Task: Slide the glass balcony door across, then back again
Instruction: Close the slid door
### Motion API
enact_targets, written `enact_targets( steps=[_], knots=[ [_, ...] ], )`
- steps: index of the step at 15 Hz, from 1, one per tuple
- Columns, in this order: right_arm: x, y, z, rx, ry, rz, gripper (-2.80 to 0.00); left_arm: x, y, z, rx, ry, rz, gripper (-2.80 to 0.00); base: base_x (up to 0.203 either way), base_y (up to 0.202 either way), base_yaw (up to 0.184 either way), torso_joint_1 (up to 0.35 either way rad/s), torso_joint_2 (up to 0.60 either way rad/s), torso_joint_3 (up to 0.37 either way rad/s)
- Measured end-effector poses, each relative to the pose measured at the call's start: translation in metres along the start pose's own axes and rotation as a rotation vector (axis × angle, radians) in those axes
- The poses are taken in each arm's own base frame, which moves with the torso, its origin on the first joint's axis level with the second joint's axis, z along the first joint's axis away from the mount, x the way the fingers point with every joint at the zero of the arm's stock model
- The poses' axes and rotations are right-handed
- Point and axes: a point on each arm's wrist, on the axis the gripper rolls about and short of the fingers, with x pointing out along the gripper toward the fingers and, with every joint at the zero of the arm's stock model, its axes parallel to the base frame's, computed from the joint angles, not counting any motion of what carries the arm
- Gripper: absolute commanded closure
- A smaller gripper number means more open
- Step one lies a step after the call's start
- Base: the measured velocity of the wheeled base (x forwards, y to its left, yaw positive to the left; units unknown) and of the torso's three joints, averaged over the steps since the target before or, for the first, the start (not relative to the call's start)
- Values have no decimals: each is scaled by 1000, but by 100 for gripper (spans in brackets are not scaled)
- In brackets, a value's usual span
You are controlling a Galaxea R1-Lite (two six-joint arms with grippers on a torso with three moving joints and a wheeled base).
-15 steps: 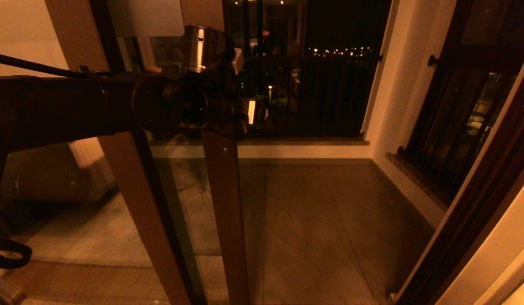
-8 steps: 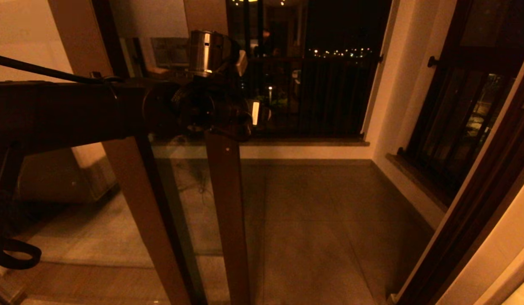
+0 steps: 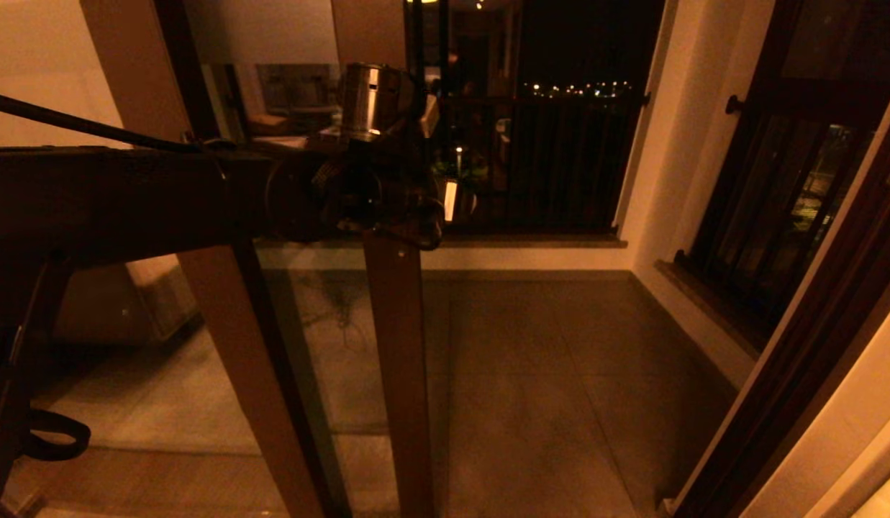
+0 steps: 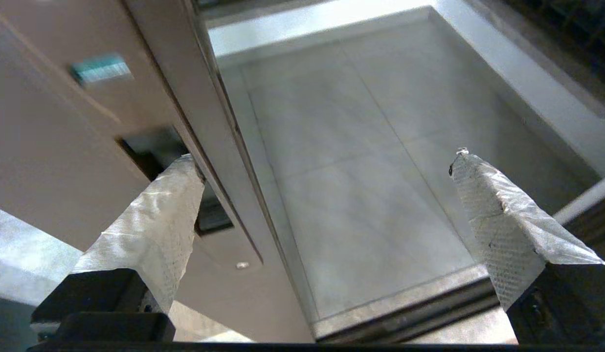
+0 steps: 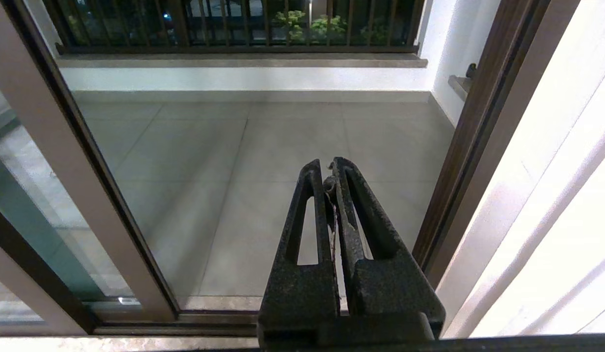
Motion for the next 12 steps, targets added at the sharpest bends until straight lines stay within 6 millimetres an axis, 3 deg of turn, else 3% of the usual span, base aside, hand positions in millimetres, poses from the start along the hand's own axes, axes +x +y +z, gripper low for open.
enact_targets(
  steps=[12],
  knots=[
    [0, 0, 0, 0, 0, 0, 0, 16, -20, -8, -1, -56, -16, -280, 0, 0, 0, 0, 0, 0]
  ],
)
